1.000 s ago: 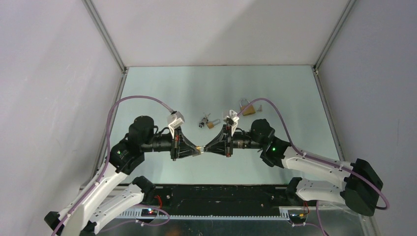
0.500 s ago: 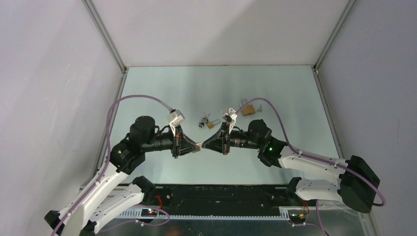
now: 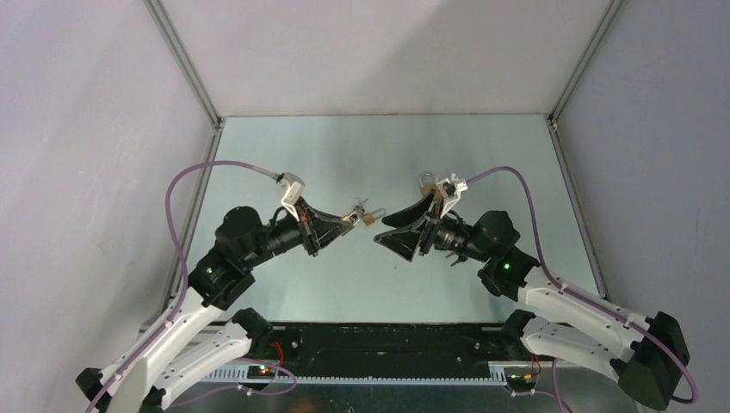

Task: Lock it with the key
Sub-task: Lock the lock.

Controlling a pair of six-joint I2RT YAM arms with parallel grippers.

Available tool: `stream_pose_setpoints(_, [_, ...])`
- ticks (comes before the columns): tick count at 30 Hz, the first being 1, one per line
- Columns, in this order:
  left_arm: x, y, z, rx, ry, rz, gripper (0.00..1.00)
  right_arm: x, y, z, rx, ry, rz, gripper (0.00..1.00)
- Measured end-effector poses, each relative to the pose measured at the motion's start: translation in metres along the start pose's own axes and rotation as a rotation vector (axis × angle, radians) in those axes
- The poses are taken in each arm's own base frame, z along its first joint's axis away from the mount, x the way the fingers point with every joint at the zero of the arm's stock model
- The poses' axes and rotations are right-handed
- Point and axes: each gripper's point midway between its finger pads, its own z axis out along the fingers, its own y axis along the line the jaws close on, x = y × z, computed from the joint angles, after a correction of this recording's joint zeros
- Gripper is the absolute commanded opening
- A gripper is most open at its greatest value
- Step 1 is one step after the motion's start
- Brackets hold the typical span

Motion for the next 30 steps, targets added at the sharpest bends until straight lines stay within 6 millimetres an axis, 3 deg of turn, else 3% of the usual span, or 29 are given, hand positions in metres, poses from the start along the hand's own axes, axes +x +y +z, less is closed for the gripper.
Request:
stream_pose_setpoints(5, [-0.020,-0.005,-0.004,-0.009,-0.085,-0.064,0.00,-0.008,0.004,0.001,0.011,-0.051,0.063,0.74])
stream_pose_setpoints(14, [-0.056,-0.033,-0.013,0.091,-0.218,-0.186,0.03,-0.021,0.014,0.026,-0.037,-0.173,0.149,0.75])
stream_pose_setpoints(22, [-0.058,-0.039,-0.004,0.126,-0.204,-0.297,0.04,-0.054,0.028,0.037,-0.093,-0.266,0.158,0.71])
stream_pose_setpoints(26, [-0.058,-0.040,-0.003,0.134,-0.201,-0.320,0.04,-0.075,0.041,0.039,-0.147,-0.315,0.144,0.60])
stream_pose_setpoints(30, [-0.062,-0.048,-0.005,0.177,-0.206,-0.319,0.04,-0.079,0.046,0.048,-0.199,-0.313,0.160,0.54])
